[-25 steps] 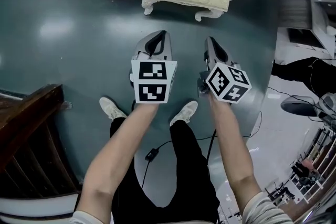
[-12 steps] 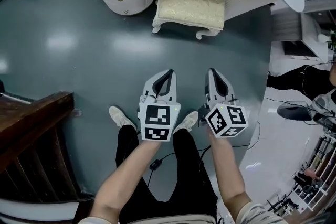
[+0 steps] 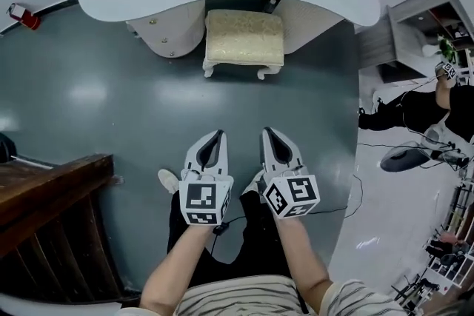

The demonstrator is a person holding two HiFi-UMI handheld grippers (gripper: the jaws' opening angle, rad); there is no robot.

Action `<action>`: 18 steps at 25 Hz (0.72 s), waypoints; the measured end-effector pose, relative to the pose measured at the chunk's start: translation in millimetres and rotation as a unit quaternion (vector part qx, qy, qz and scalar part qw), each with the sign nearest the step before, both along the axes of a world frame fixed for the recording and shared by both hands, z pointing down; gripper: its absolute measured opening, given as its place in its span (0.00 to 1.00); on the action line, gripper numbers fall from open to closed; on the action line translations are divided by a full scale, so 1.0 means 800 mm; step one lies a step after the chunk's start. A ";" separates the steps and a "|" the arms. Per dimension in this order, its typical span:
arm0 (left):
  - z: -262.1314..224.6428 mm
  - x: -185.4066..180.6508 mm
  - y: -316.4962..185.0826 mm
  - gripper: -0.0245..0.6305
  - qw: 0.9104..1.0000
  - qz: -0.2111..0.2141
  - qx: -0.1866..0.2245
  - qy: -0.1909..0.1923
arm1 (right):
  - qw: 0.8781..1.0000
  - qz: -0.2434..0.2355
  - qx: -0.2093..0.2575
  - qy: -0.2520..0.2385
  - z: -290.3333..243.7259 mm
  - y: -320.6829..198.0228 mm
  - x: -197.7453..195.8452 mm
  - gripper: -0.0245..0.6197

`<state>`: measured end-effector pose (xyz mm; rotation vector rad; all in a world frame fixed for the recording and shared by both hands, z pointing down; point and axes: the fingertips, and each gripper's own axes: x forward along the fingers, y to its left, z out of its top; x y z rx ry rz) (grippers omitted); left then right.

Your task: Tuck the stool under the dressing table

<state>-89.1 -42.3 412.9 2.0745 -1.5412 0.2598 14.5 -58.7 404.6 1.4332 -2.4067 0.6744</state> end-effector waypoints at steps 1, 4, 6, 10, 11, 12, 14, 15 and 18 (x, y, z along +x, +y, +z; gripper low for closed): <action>-0.016 0.004 0.005 0.05 1.000 0.003 0.005 -0.003 | 1.000 -0.009 0.006 0.002 -0.017 0.006 -0.002 0.06; -0.062 0.017 0.016 0.05 1.000 0.015 0.019 -0.014 | 0.999 -0.033 0.023 0.005 -0.066 0.019 -0.008 0.06; -0.090 0.026 0.021 0.05 0.999 0.019 0.026 -0.015 | 0.999 -0.040 0.027 0.003 -0.092 0.025 -0.005 0.06; -0.151 0.036 0.029 0.05 0.999 0.022 0.042 -0.014 | 0.999 -0.035 0.035 0.005 -0.145 0.036 0.013 0.06; -0.167 0.039 0.031 0.05 0.998 0.023 0.047 -0.016 | 0.999 -0.033 0.041 0.010 -0.160 0.039 0.019 0.06; -0.183 0.041 0.031 0.05 0.998 0.025 0.054 -0.021 | 0.998 -0.033 0.051 0.021 -0.175 0.041 0.024 0.06; -0.214 0.047 0.031 0.05 0.996 0.029 0.072 -0.035 | 0.995 -0.035 0.076 0.045 -0.206 0.046 0.032 0.06; -0.229 0.050 0.030 0.05 0.995 0.032 0.083 -0.042 | 0.995 -0.033 0.086 0.047 -0.221 0.047 0.035 0.06; -0.269 0.062 0.027 0.05 0.992 0.039 0.110 -0.054 | 0.994 -0.020 0.104 0.030 -0.260 0.047 0.045 0.06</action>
